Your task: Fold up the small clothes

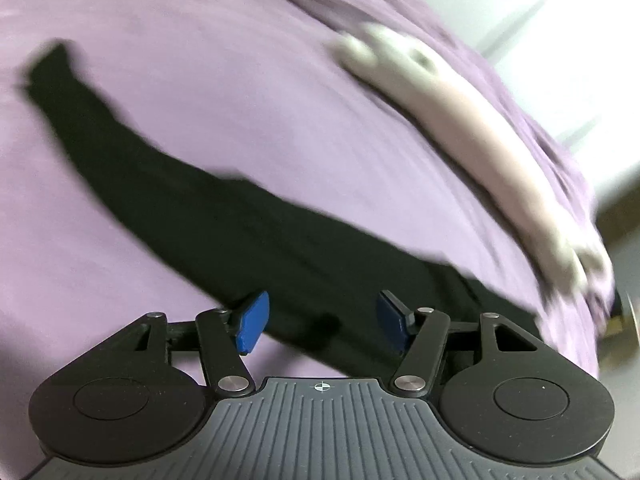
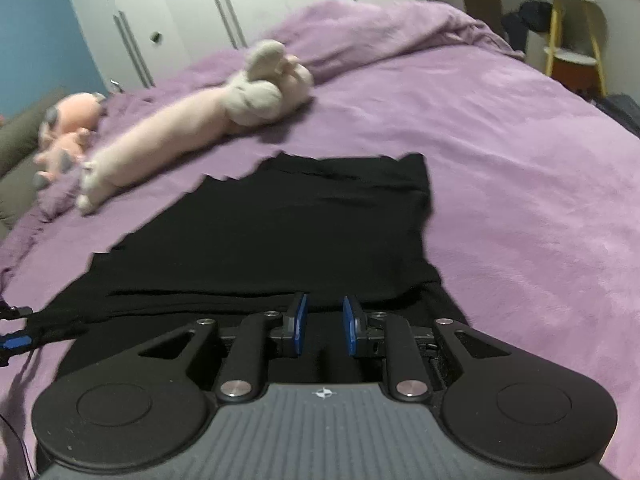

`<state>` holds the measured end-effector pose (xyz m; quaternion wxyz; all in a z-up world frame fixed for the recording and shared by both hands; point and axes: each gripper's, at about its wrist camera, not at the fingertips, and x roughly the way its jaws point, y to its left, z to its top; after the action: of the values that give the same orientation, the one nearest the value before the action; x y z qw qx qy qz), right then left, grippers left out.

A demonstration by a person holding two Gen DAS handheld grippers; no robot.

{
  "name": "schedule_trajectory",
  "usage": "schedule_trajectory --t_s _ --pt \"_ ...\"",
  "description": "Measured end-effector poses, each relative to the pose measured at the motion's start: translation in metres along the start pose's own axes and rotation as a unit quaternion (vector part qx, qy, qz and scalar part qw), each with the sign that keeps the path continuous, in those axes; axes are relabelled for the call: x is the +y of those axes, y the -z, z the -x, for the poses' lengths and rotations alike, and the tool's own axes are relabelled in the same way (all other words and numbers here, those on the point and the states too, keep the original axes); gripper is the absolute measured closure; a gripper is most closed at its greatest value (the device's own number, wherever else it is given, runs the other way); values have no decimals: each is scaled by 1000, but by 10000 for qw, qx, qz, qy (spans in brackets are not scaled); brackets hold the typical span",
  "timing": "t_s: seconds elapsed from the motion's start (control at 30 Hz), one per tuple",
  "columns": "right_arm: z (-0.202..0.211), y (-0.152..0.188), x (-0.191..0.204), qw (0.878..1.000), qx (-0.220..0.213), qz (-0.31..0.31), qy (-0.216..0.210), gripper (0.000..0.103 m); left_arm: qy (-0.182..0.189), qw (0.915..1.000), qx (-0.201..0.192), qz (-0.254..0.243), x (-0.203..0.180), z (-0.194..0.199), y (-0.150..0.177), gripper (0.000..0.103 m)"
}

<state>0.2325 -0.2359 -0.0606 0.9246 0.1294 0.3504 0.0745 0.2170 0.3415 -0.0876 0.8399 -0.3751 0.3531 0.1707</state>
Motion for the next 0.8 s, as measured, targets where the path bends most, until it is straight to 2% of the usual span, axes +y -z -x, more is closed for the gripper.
schedule_trajectory --t_s 0.07,0.17,0.2,0.27,0.43,0.53,0.6,0.67,0.8 --pt "7 2 8 9996 -111 59 -268 84 -298 9983 -162 464 34 7 -21 39" --pt "8 4 22 9983 -56 79 -567 84 -464 9926 -343 1067 77 11 -47 40" --pt "7 5 28 9982 11 121 -586 84 -487 9908 -378 1202 88 11 -53 43" --pt "3 7 36 9981 190 98 -577 84 -344 9866 -413 1539 107 8 -62 48" --pt "-2 16 51 9973 491 77 -548 84 -131 9738 -542 2203 132 7 -65 73" --pt "-3 20 54 9967 577 94 -568 84 118 9657 -610 2520 148 8 -63 78" --pt "-3 22 54 9964 620 72 -566 84 188 9631 -593 2618 154 6 -62 87" --pt "-5 23 53 9964 662 30 -534 84 175 9644 -584 2573 155 5 -62 93" --pt "-1 25 51 9963 657 -42 -555 84 149 9687 -750 2363 144 12 -63 95"
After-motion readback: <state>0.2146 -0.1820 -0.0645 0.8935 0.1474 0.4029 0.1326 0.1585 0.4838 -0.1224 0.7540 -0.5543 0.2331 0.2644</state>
